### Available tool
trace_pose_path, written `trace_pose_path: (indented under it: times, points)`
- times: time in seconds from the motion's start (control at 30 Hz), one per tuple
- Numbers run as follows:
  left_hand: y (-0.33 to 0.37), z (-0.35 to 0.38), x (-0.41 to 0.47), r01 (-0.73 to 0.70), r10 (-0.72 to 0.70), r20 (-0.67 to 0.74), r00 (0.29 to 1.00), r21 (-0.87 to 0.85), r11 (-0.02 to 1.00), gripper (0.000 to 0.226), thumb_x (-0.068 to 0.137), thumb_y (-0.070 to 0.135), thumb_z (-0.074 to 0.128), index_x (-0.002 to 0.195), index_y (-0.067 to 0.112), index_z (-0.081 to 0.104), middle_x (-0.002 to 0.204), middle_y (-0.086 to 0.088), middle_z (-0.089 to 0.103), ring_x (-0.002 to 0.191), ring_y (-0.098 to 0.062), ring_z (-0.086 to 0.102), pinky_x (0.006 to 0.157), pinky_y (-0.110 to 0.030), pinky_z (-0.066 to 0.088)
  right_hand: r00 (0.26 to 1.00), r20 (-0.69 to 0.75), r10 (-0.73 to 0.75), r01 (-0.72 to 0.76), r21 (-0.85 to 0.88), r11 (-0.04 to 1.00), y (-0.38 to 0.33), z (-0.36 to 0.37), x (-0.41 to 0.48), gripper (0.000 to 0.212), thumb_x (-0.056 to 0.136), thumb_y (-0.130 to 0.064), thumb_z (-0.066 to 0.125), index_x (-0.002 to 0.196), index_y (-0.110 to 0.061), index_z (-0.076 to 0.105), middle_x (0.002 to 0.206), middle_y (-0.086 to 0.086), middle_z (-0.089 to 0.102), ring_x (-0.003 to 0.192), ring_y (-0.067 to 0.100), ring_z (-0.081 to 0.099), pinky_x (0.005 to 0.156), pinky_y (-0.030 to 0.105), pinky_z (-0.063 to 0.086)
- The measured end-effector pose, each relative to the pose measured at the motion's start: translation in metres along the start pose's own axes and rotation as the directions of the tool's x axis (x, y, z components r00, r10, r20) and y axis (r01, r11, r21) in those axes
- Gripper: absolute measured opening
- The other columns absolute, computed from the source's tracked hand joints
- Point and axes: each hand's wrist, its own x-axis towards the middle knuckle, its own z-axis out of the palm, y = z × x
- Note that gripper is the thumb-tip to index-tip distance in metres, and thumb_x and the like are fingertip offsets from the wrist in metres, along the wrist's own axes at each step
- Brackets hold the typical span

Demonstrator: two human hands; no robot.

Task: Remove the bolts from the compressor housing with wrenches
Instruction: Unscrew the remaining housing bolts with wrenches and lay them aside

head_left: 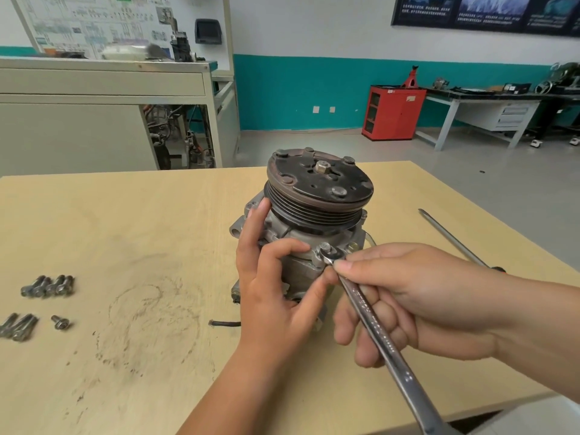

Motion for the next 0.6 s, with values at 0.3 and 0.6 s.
trace_pose_path:
  times: [0.3, 0.6]
  points:
    - [0.004, -0.009, 0.004, -0.032, 0.031, 0.025, 0.999, 0.064, 0.997, 0.031, 0.077, 0.034, 0.068, 0.102, 0.025, 0.053, 0.145, -0.014, 0.033, 0.139, -0.021, 0.033, 0.112, -0.035, 0.031, 0.999, 0.029, 0.036, -0.014, -0.554, 0.832, -0.013, -0.026, 0.006, 0.025, 0.098, -0.032, 0.034, 0.088, -0.013, 0.047, 0.049, 0.0, 0.061, 0.037, 0.012, 0.057, 0.042, 0.016, 0.045]
    - [-0.007, -0.029, 0.014, -0.043, 0.04, 0.145, 0.989, 0.017, 0.999, 0.032, 0.072, 0.032, 0.07, 0.101, 0.03, 0.055, 0.144, -0.002, 0.034, 0.139, -0.009, 0.031, 0.11, -0.025, 0.032, 0.996, -0.054, -0.072, 0.024, -0.603, 0.797, 0.003, -0.094, -0.015, 0.021, 0.09, -0.033, 0.049, 0.088, -0.023, 0.068, 0.058, -0.003, 0.052, 0.044, 0.008, 0.043, 0.049, 0.019, 0.042]
